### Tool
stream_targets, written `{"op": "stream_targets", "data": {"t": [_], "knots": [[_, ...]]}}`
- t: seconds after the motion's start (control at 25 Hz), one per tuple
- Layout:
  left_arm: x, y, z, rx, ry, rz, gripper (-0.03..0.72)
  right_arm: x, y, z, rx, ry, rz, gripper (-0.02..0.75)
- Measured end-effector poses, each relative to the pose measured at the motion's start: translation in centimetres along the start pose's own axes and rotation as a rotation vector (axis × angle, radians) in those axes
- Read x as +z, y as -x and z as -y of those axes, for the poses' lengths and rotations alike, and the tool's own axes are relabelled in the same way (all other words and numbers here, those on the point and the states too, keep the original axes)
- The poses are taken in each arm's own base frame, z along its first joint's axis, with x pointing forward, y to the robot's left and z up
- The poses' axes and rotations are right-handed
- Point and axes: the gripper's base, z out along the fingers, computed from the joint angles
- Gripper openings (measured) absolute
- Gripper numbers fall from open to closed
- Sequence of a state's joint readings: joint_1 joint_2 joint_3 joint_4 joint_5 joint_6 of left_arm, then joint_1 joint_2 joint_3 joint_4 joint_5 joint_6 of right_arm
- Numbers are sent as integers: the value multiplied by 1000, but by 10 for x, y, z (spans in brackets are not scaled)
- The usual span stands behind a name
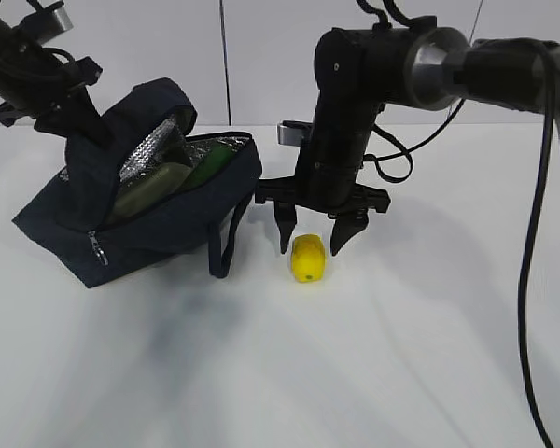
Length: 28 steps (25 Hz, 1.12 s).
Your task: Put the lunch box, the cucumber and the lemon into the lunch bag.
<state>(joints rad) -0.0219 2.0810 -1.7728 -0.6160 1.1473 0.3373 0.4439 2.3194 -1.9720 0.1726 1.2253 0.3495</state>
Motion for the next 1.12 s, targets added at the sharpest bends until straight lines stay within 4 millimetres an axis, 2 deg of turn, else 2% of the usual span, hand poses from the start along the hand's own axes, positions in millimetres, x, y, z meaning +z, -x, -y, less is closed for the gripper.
{"op": "stream_targets", "data": {"t": [0.32,0.64,1.12], "knots": [[0,0,0,0,0,1,-10,2,2,2,22,-25,16,522],[0,0,0,1,2,0,-10,24,4,5,38,-29,-9,522],[0,0,0,2,4,1,-10,28,7,5,39,-26,8,522]]}}
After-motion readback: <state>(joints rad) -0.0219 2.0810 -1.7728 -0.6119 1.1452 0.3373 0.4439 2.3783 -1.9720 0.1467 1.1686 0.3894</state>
